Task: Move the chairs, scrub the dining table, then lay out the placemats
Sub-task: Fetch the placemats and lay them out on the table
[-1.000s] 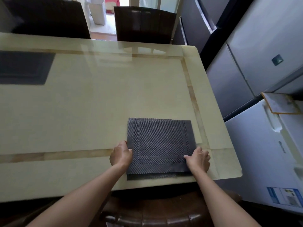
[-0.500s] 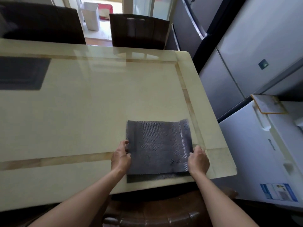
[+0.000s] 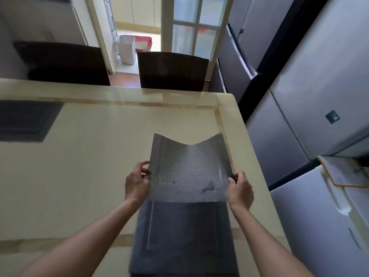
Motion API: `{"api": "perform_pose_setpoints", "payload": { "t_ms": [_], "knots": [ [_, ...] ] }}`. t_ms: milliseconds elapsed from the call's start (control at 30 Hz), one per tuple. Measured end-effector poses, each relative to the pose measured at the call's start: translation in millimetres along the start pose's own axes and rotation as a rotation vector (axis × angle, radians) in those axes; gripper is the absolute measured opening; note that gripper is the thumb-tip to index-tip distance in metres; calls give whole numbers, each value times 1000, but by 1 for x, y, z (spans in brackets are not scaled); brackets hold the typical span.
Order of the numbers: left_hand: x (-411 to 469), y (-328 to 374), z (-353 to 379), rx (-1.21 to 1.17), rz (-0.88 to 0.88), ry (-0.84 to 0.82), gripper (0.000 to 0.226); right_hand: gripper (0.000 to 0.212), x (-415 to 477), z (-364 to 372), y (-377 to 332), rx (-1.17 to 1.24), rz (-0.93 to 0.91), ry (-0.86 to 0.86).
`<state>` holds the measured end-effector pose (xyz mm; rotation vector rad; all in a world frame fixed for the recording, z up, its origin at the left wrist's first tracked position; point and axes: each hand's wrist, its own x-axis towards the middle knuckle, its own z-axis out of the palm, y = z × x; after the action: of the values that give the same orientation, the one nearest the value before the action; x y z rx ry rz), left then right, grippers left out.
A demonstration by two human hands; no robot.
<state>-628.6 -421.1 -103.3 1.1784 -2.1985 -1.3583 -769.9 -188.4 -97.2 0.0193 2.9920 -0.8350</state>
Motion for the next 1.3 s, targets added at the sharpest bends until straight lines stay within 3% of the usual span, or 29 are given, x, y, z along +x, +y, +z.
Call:
{"api": "perform_pose_setpoints", "payload": {
  "t_ms": [400, 533, 633, 800, 967, 1300],
  "knots": [
    [130, 14, 56, 94, -121, 80, 30, 13, 135, 62, -39, 81, 59, -171],
    [151, 11, 64, 115, -125, 46, 28, 29, 153, 78, -39, 81, 15, -224],
    [167, 13, 68, 164, -60, -44, 40, 35, 167, 86, -41, 80, -36, -217],
    [189, 12, 75, 92, -92, -213, 66, 24, 196, 97, -52, 32, -98, -253],
    [206, 10, 83, 161, -74, -194, 72, 25, 219, 110, -64, -77, -212, -353],
    [226, 0, 89, 255, -29, -187, 74, 44, 234, 117, -69, -177, -211, -362]
  ]
}}
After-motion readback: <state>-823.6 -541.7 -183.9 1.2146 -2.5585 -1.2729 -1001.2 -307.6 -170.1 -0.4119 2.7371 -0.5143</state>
